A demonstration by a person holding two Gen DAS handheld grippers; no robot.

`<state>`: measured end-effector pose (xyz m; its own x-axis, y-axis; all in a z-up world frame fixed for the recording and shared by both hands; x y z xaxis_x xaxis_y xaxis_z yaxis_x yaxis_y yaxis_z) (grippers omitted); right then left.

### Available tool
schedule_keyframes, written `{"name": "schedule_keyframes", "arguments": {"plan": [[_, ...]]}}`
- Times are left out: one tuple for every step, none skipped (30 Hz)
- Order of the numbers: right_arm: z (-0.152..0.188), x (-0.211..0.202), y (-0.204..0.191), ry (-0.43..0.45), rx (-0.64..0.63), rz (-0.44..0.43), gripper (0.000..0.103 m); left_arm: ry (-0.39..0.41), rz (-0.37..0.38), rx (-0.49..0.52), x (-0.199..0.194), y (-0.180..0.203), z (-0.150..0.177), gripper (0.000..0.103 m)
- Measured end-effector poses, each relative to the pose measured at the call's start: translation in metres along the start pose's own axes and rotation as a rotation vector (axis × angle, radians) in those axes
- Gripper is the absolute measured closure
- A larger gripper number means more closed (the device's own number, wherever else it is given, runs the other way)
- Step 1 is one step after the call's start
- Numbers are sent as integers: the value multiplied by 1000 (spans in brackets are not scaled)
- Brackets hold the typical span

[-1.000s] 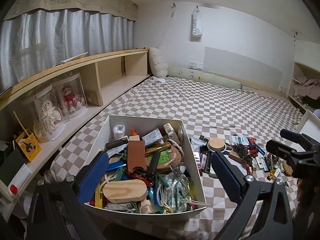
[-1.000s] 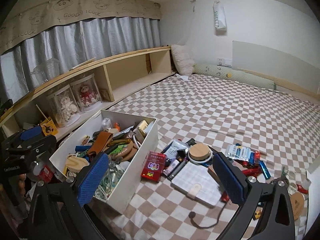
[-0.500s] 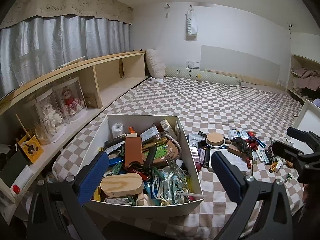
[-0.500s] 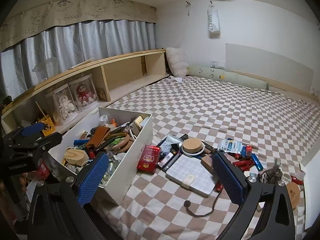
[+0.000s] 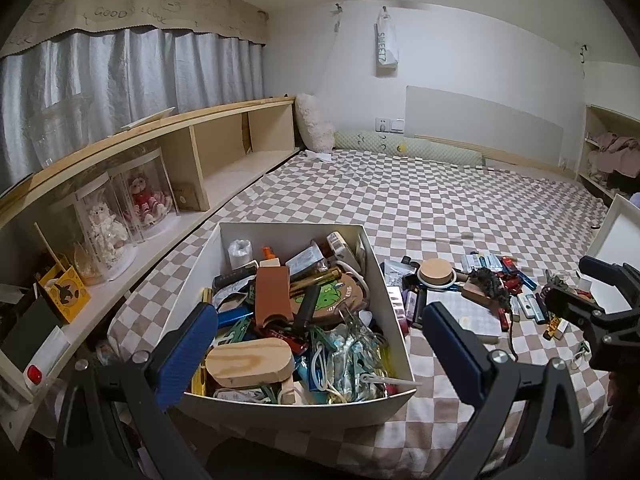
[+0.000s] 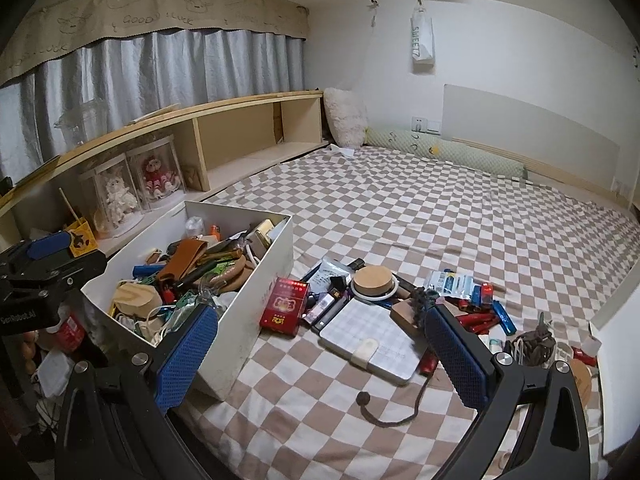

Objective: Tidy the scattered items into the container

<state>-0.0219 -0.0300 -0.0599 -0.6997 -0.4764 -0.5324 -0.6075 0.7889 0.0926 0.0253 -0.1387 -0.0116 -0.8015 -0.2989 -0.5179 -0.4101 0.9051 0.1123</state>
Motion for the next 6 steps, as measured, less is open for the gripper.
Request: {"name": "schedule_keyframes", "arguments": {"plan": [[0, 0, 1, -1, 3, -1, 0, -1, 1, 0, 0, 0, 0, 0], [1, 0, 1, -1, 6, -2, 0, 0, 3, 0, 0, 1, 1, 0], [1, 1, 1, -2, 8, -4, 0, 0, 3, -2, -1, 1, 1, 0], [1, 1, 1, -3, 9, -5, 0, 0, 2, -4, -1, 1, 1, 0], [2, 1, 1, -5, 9, -6, 0, -1, 1, -5, -1, 1, 1, 0], [2, 1, 1, -6, 7, -6, 0, -2, 1, -5, -1, 1, 1, 0]]}}
Point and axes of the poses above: each gripper's, at about its wrist camera, not at the fingertips, and x roughly the way its jaws point, y to its right, z to its underside, the point moved 10 cm from there along x, roughly the way its jaws point, and after that the axes turned 10 degrees about -x, right-handed, at the moved point
